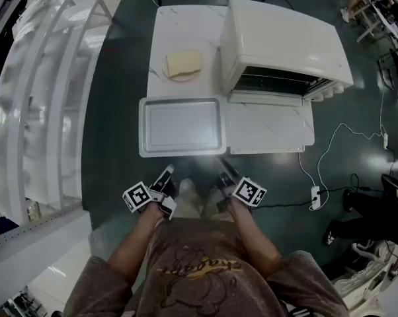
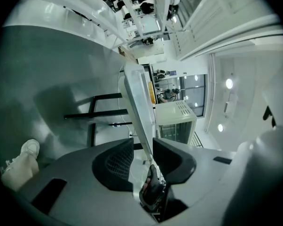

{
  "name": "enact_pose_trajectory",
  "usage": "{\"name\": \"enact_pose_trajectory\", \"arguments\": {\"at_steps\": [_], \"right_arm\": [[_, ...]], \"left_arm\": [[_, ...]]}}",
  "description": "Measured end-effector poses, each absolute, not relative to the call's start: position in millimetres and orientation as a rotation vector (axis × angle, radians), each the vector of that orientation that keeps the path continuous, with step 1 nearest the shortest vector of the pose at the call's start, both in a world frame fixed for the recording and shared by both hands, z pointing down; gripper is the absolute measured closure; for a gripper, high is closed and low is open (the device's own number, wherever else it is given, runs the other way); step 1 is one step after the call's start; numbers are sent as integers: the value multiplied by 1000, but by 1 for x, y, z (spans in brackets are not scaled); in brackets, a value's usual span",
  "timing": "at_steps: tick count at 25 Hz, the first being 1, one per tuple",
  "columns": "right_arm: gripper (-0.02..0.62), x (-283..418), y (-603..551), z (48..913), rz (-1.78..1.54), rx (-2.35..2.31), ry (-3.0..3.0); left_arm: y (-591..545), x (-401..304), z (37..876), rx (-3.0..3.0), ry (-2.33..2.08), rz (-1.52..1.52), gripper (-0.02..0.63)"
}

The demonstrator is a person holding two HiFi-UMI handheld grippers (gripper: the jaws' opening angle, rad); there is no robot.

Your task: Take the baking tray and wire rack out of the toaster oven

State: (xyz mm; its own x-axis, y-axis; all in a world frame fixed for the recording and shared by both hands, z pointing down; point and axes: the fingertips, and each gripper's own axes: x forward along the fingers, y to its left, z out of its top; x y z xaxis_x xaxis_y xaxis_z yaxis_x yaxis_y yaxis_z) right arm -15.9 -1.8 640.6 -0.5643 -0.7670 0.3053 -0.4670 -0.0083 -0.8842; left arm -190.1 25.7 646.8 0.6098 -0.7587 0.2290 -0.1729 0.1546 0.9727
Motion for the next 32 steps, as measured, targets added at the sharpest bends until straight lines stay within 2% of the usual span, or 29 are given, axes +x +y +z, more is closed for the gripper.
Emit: {"name": "enact_pose_trajectory", "arguments": {"at_steps": [6,18,32], "right_arm": [[476,29,-3,603,-1511,-1316,1954],[477,139,-79,523,-1232,-1347,1888],[477,239,-185,513,-1188,-1403,1815]], "left_arm": [[21,-140,608,1489,-814,-424,500],[-96,-13,515,1706,-664,-533,500],[-205,76,513,1700,-826,-598,500]]}}
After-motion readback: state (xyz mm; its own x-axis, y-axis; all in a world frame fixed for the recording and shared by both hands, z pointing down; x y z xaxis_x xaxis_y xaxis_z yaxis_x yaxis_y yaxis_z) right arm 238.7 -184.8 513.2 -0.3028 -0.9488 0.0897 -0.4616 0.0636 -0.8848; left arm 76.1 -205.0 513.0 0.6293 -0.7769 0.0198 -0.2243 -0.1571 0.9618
